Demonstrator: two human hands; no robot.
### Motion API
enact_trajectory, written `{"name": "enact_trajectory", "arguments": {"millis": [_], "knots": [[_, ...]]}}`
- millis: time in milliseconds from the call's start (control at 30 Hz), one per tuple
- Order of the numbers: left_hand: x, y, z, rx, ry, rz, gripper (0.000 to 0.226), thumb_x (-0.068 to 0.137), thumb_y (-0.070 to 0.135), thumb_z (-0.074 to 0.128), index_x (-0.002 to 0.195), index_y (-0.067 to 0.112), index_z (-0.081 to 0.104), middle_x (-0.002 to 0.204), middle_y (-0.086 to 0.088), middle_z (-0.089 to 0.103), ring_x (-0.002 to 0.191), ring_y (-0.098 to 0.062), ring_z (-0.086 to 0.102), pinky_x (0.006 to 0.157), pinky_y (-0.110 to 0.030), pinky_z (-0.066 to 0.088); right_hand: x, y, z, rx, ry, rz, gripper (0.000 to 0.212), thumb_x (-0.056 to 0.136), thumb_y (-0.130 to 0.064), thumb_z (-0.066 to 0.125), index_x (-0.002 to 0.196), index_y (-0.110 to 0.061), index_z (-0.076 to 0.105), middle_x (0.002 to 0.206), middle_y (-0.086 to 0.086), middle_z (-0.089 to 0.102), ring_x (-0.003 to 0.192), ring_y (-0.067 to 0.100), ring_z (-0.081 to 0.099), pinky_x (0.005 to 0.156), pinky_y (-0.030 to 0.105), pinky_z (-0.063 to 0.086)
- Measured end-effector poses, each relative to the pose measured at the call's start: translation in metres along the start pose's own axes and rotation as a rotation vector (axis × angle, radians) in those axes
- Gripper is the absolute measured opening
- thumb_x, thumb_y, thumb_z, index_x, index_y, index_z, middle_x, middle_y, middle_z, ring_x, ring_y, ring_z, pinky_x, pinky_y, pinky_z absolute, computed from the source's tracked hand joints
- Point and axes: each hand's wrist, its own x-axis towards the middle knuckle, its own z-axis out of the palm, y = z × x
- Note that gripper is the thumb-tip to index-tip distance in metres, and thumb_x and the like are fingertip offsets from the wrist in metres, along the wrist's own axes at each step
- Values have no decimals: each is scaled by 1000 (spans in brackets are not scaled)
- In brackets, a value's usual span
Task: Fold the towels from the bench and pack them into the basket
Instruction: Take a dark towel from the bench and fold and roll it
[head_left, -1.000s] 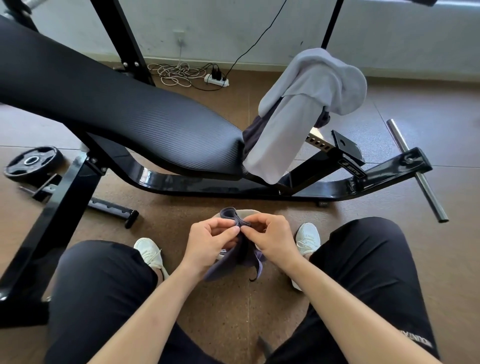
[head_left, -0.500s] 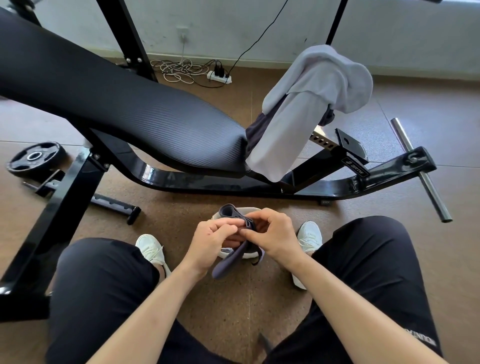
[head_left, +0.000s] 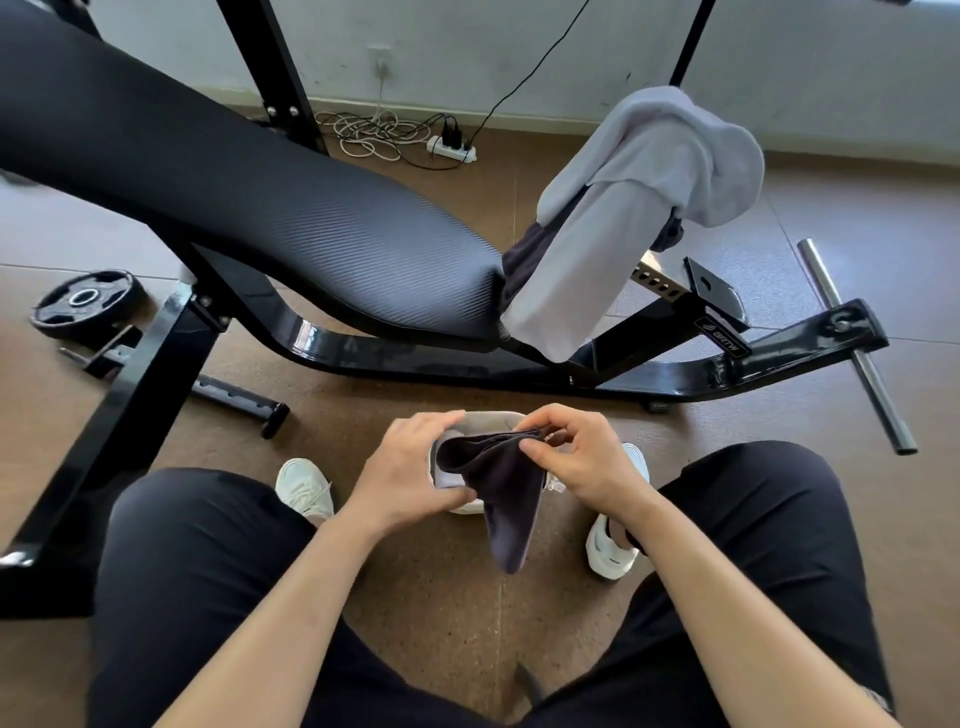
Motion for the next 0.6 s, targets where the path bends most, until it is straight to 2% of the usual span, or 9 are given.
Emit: {"name": "enact_trajectory", "arguments": {"millis": [67,167,233,367,533,600], "knots": [[-1,3,6,45,-15,-35,70,75,42,83,139,31,56,130,12,63,118,-12,53,94,-32,48,-1,1,-4,2,8,-1,16,91,-7,73,98,-21,75,87,-8,73,78,4,64,75,20,54],[2,6,6,66,30,-51,30,85,37,78,114,29,70,114,13,69,108,-13,60,88,-36,52,0,3,-9,-19,27,3,17,92,-9,72,99,-25,75,90,-9,73,85,11,67,79,25,57],[3,5,3,0,80,-40,17,86,31,78,102,26,74,105,12,72,100,-12,62,84,-38,53,4,8,-12,-52,83,28,16,93,-10,71,100,-24,74,91,-9,73,86,13,67,80,29,57],[3,8,-4,-345,148,-22,13,88,18,79,100,20,76,97,8,76,93,-13,69,86,-33,57,10,17,-18,-96,193,90,15,93,-8,69,97,-22,73,88,-7,72,81,12,66,78,32,57],[2,18,-5,-635,118,-33,13,93,8,70,97,20,72,89,6,76,85,-8,70,78,-23,55,6,10,-17,-149,81,92,18,88,-11,72,97,-26,70,92,-10,72,89,4,66,80,22,52],[1,22,-7,-675,98,-32,12,95,8,69,99,18,71,89,6,76,85,-6,70,76,-20,54,3,4,-11,-187,40,24,25,83,-15,77,104,-25,68,98,-11,72,97,2,66,87,23,53]]}}
